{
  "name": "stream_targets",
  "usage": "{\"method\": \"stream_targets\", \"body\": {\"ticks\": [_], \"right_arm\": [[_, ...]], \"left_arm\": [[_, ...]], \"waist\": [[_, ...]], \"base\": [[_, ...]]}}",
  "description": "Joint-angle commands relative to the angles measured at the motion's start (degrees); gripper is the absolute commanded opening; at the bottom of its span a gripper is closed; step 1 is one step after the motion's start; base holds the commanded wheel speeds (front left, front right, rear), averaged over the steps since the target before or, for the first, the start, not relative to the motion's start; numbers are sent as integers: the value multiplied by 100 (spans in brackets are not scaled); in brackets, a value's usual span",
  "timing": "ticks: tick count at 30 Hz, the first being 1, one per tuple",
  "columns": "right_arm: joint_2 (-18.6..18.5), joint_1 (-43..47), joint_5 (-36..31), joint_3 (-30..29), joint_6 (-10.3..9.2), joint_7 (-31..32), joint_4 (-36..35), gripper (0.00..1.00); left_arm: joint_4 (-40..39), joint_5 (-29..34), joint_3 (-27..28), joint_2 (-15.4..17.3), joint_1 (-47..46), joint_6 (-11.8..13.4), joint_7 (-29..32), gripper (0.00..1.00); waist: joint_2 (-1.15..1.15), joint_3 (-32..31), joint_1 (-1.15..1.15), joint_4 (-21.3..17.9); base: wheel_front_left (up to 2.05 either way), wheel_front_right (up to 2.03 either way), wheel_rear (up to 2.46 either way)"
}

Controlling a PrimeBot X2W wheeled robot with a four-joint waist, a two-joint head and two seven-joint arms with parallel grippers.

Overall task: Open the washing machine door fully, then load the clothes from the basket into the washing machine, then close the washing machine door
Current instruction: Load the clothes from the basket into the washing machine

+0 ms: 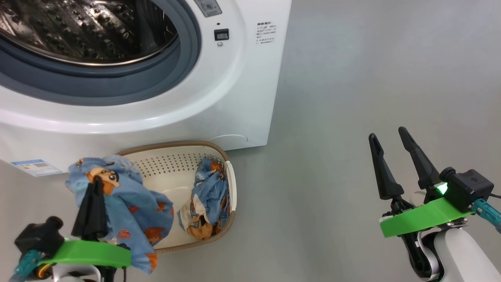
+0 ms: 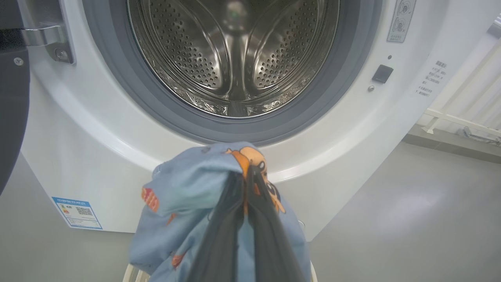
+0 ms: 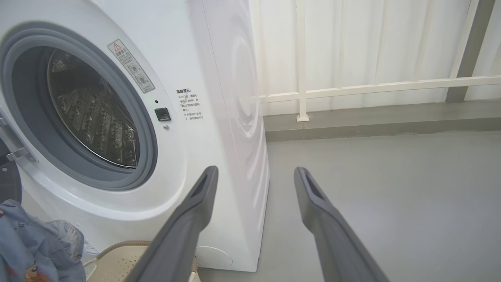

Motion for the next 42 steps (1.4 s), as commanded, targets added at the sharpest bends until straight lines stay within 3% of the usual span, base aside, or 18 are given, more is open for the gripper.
{"method": "stream_targets", "body": {"ticks": [1,11,22,29,42], "right_arm": [[-70,37,2,72,43,-45,-171,100],[13,-101,-33,33,43,-45,-229,100],[172,-447,-49,117,43,-45,-257,100],[279,-649,-44,171,43,-45,-285,100],[479,-849,-9,272,43,-45,-339,100]], "left_arm": [[-199,59,230,91,-10,-12,-52,0],[-456,56,460,93,-537,-12,-52,0],[-228,372,560,640,-2373,-12,-52,0],[774,728,572,904,-3904,-12,-52,0],[3073,994,684,1200,-5416,61,-52,0]], "waist": [[0,28,0,-3],[0,394,0,-83],[0,933,0,-294],[0,1259,0,-503],[0,1746,0,-927]], "base": [[0,0,0],[0,0,0],[0,0,0],[0,0,0],[0,0,0]]}}
